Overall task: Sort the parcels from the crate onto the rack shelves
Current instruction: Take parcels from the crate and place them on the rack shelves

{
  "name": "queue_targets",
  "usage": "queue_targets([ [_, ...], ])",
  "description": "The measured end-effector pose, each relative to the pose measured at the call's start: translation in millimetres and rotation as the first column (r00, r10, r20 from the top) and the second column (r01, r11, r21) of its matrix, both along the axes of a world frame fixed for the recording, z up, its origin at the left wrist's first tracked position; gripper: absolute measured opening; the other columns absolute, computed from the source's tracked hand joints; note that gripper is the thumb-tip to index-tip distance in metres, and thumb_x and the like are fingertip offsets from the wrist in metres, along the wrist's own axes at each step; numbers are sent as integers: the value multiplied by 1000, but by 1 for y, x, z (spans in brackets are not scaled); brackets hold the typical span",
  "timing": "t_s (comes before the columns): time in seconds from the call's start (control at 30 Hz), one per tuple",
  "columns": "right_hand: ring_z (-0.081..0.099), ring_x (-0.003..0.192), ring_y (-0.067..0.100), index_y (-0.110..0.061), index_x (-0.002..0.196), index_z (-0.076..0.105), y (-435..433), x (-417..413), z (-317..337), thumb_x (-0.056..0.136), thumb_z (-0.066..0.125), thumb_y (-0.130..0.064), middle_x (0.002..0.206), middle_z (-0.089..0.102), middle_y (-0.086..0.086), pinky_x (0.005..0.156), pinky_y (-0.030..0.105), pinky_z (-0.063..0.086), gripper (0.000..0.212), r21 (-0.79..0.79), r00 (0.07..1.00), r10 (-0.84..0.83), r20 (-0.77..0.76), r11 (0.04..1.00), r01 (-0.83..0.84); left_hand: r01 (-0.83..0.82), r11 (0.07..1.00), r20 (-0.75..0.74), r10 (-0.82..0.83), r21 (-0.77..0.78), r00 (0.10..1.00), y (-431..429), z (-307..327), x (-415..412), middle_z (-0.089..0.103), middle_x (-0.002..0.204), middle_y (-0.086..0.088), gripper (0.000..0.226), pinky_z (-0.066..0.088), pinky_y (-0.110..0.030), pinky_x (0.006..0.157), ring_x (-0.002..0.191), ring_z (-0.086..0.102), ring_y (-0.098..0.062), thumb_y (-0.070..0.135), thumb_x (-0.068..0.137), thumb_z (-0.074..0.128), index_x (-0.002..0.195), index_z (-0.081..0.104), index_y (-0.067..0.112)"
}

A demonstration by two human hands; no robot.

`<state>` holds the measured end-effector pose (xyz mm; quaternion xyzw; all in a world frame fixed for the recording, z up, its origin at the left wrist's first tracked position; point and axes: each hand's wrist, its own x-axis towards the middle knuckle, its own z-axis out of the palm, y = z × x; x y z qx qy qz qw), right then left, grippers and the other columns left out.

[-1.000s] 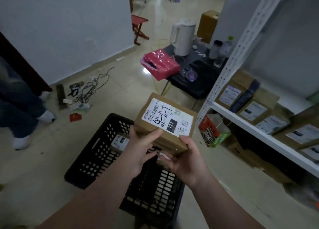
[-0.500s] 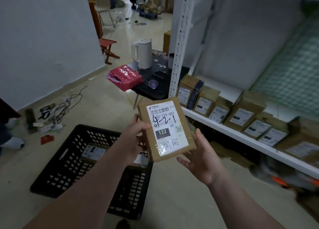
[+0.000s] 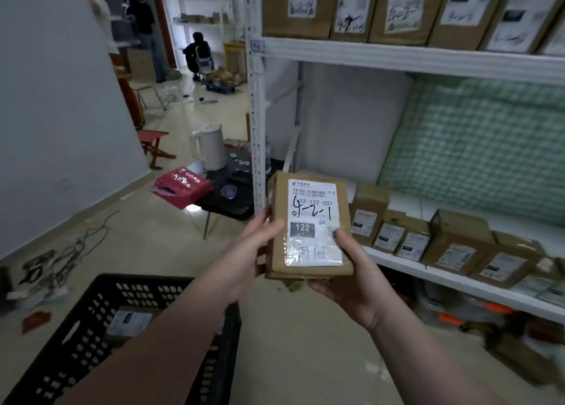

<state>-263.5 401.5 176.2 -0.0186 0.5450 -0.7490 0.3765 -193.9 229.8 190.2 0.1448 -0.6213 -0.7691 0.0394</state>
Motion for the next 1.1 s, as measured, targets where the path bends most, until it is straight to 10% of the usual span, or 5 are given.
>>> queue_targets([
  [0.37, 60, 119, 20, -27, 126, 60, 52, -18, 87, 94, 46, -48, 117, 71, 0, 106, 47, 40, 41, -89, 920, -290, -263, 957, 276, 349, 928, -65, -359, -129, 931, 35, 67, -54, 62, 126, 12, 93, 42, -54, 102, 120, 55, -17, 64, 54, 79, 136, 36, 52],
  [0.67, 68, 100, 21, -44, 139, 36, 83, -32, 65, 86, 67, -37, 115, 69, -4, 78, 42, 55, 61, 73, 707, -597, -379, 742, 666, 355, 929, -68, -363, -106, 929, 83, 47, -89, 62, 122, 6, 79, 47, -40, 98, 108, 60, -12, 37, 67, 76, 136, 39, 44],
  [0.93, 59, 91, 0, -54, 100, 47, 172, -56, 135, 78, 73, -37, 94, 62, -27, 80, 34, 49, 38, 134, 489, -492, -721, 593, 794, 356, 887, -192, -420, -294, 887, 188, 102, -139, 55, 119, 17, 87, 47, -38, 98, 110, 58, -10, 32, 72, 78, 144, 29, 38],
  [1.1, 60, 112, 23, -61, 116, 42, 235, -103, 143, 28, 76, -83, 114, 65, -5, 94, 48, 51, 97, 131, 463, -516, -721, 555, 821, 229, 824, -231, -393, -519, 890, 267, 126, -174, 50, 132, 6, 104, 49, -41, 97, 115, 55, -15, 56, 49, 72, 142, 29, 42],
])
